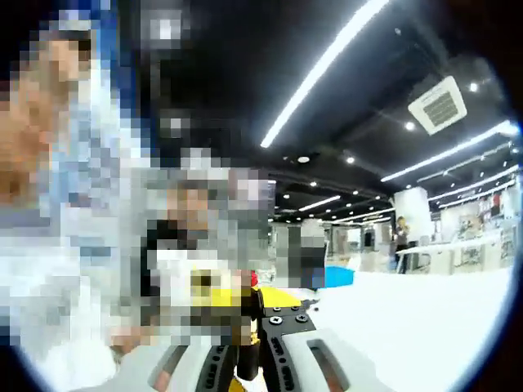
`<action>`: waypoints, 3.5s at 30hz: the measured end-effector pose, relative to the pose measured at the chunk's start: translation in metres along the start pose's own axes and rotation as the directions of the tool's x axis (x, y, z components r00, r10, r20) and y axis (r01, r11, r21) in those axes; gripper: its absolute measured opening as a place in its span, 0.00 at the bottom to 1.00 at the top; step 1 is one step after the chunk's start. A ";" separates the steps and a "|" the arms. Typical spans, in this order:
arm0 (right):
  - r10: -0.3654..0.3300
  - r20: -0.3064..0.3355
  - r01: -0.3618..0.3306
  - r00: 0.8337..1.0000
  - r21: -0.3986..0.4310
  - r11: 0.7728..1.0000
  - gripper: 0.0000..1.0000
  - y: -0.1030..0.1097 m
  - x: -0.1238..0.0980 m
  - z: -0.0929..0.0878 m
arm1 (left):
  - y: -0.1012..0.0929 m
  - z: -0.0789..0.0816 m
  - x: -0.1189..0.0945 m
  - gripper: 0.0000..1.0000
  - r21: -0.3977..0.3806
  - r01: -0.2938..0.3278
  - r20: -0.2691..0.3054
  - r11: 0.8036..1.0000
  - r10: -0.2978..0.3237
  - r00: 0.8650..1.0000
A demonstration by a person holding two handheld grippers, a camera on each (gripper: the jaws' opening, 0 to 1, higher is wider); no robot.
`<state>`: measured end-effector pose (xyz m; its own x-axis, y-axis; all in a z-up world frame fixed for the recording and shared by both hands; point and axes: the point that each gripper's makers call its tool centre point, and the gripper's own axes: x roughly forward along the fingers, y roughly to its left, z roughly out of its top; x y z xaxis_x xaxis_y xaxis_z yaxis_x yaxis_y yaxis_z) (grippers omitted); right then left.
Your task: Unscrew the lipstick cap, remove the lipstick, and put the cap back on the lipstick
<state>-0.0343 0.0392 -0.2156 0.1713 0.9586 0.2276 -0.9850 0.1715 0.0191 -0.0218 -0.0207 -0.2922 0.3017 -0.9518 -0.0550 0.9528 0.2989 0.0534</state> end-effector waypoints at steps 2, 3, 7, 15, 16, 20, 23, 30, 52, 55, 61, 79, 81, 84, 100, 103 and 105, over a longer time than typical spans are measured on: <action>0.060 0.010 -0.060 0.998 0.050 0.997 0.06 0.007 -0.001 0.001 | -0.010 -0.004 -0.001 0.40 -0.015 0.074 -0.012 0.997 -0.074 0.997; 0.091 0.020 -0.092 0.996 0.072 0.993 0.06 0.011 -0.002 0.003 | -0.014 -0.005 -0.002 0.42 -0.031 0.108 -0.011 0.994 -0.108 0.994; 0.157 0.040 -0.161 0.987 0.117 0.980 0.06 0.020 -0.004 0.005 | -0.023 0.003 -0.005 0.41 -0.089 0.196 0.050 0.977 -0.192 0.980; 0.244 0.059 -0.251 0.968 0.175 0.952 0.06 0.027 -0.006 0.002 | -0.036 0.019 -0.014 0.22 -0.144 0.335 0.150 0.931 -0.314 0.938; 0.248 0.062 -0.255 0.967 0.179 0.950 0.06 0.027 -0.006 0.002 | -0.037 0.019 -0.014 0.20 -0.148 0.339 0.150 0.929 -0.317 0.936; 0.250 0.067 -0.258 0.966 0.182 0.949 0.06 0.029 -0.005 0.001 | -0.035 0.017 -0.012 0.14 -0.184 0.331 0.149 0.926 -0.307 0.940; 0.209 0.063 -0.217 0.976 0.161 0.963 0.06 0.022 -0.005 0.002 | -0.027 0.017 -0.009 0.14 -0.188 0.284 0.155 0.940 -0.257 0.954; 0.153 0.044 -0.158 0.987 0.133 0.978 0.06 0.013 -0.005 -0.001 | -0.019 0.015 -0.006 0.14 -0.177 0.237 0.151 0.955 -0.212 0.966; -0.241 -0.026 0.236 0.970 -0.128 0.963 0.06 -0.037 0.006 -0.021 | 0.064 -0.006 -0.005 0.14 0.053 -0.488 0.097 0.871 0.482 0.871; -0.251 -0.030 0.244 0.968 -0.149 0.958 0.06 -0.037 0.006 -0.020 | 0.063 -0.006 -0.006 0.14 0.090 -0.504 0.086 0.859 0.498 0.863; -0.223 -0.032 0.216 0.974 -0.144 0.966 0.06 -0.034 0.001 -0.012 | 0.051 0.002 -0.002 0.15 0.153 -0.422 0.104 0.894 0.410 0.906; 0.066 0.005 -0.066 0.998 0.068 0.996 0.06 0.004 -0.011 0.002 | -0.017 0.015 -0.002 0.40 -0.070 0.204 0.155 0.977 -0.191 0.969; 0.106 0.004 -0.106 0.994 0.074 0.992 0.06 0.013 -0.010 0.001 | -0.019 0.018 -0.004 0.40 -0.081 0.230 0.171 0.970 -0.214 0.962; 0.142 0.005 -0.142 0.990 0.072 0.987 0.06 0.022 -0.010 0.002 | -0.022 0.021 -0.008 0.38 -0.080 0.262 0.191 0.962 -0.243 0.951; 0.214 -0.001 -0.213 0.977 0.084 0.973 0.06 0.032 -0.012 -0.001 | -0.035 0.019 -0.006 0.14 -0.117 0.327 0.183 0.938 -0.304 0.935; 0.160 -0.022 -0.159 0.987 0.047 0.986 0.06 0.023 -0.012 -0.003 | -0.025 0.018 -0.003 0.14 -0.098 0.265 0.171 0.959 -0.246 0.954; 0.144 -0.029 -0.143 0.989 0.029 0.989 0.06 0.022 -0.011 -0.004 | -0.020 0.016 -0.002 0.14 -0.087 0.235 0.162 0.968 -0.219 0.962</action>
<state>-0.0573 0.0331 -0.2214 0.0282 0.9794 0.1999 -0.9996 0.0259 0.0140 -0.0420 -0.0259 -0.2773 0.0756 -0.9924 0.0969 0.9963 0.0712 -0.0475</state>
